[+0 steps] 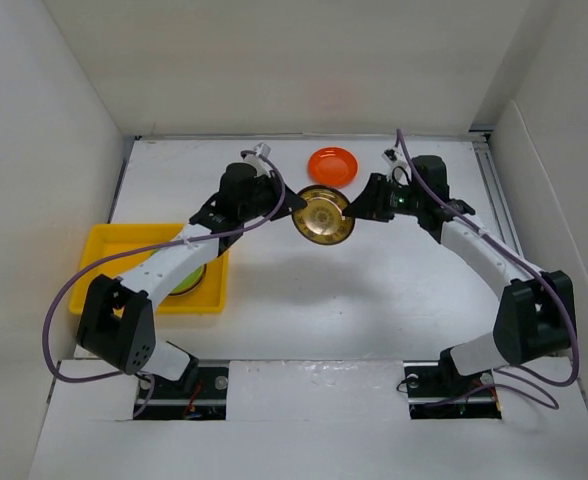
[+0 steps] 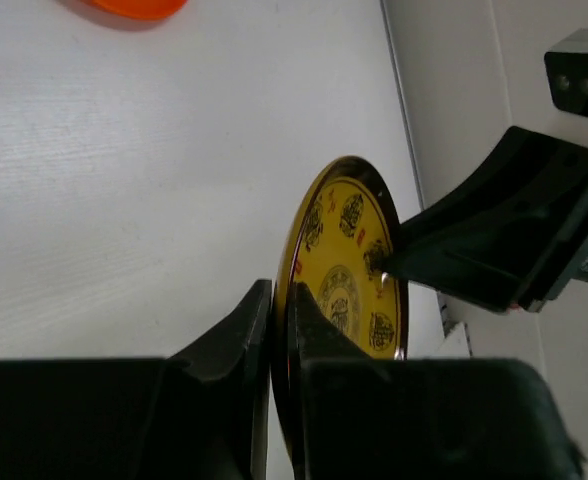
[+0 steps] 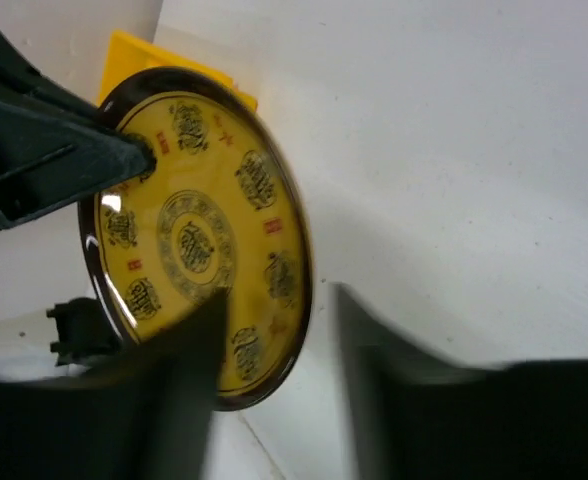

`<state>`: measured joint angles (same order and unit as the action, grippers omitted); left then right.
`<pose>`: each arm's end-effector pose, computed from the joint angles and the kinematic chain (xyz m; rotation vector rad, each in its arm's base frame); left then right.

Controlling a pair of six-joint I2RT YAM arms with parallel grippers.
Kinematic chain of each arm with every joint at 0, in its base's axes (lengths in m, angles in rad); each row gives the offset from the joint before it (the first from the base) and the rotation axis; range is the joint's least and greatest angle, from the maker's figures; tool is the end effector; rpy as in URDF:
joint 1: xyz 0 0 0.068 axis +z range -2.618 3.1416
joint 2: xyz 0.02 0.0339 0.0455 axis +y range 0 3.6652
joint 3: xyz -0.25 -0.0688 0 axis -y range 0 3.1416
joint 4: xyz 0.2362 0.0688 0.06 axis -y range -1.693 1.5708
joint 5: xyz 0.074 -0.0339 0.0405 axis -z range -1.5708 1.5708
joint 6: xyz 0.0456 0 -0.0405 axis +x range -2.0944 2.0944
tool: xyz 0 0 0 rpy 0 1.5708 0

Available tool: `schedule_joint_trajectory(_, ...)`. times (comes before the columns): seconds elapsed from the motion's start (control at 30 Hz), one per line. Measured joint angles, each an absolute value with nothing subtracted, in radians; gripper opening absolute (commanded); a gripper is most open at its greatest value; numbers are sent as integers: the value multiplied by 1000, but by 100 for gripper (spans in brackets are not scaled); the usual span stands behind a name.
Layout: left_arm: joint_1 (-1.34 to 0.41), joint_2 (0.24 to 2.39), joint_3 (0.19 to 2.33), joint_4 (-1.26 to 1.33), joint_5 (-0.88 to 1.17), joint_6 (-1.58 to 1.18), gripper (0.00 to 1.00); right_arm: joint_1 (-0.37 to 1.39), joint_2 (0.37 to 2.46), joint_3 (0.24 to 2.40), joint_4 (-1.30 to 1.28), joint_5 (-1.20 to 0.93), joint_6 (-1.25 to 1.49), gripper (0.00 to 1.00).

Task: Place the plates into the plastic bin on the countertop

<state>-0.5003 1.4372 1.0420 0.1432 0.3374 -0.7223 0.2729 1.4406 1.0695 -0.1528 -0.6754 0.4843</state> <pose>0.2921 -0.1769 0.2965 0.0399 1.9709 -1.1420 0.3046 0.1149 0.2768 -0.2050 2.1688 1.1521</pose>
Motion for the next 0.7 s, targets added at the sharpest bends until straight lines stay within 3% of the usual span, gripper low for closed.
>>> schedule_joint_trajectory(0.07, -504, 1433, 1052, 122, 300, -719, 0, 277, 1450, 1071, -146, -682, 492, 92)
schedule_joint_trajectory(0.13, -491, 1429, 1055, 61, 239, -718, 0, 280, 1450, 1071, -140, -679, 491, 98)
schedule_joint_trajectory(0.27, -337, 1376, 1035, -83, 131, -749, 0, 261, 1461, 1071, -123, -627, 485, 100)
schedule_joint_trajectory(0.47, 53, 1083, 901, -234, -60, -804, 0, 247, 1562, 1071, -111, -594, 456, 100)
schedule_joint_trajectory(0.7, 264, 933, 842, -351, -160, -812, 0, 240, 1724, 1128, -119, -591, 436, 100)
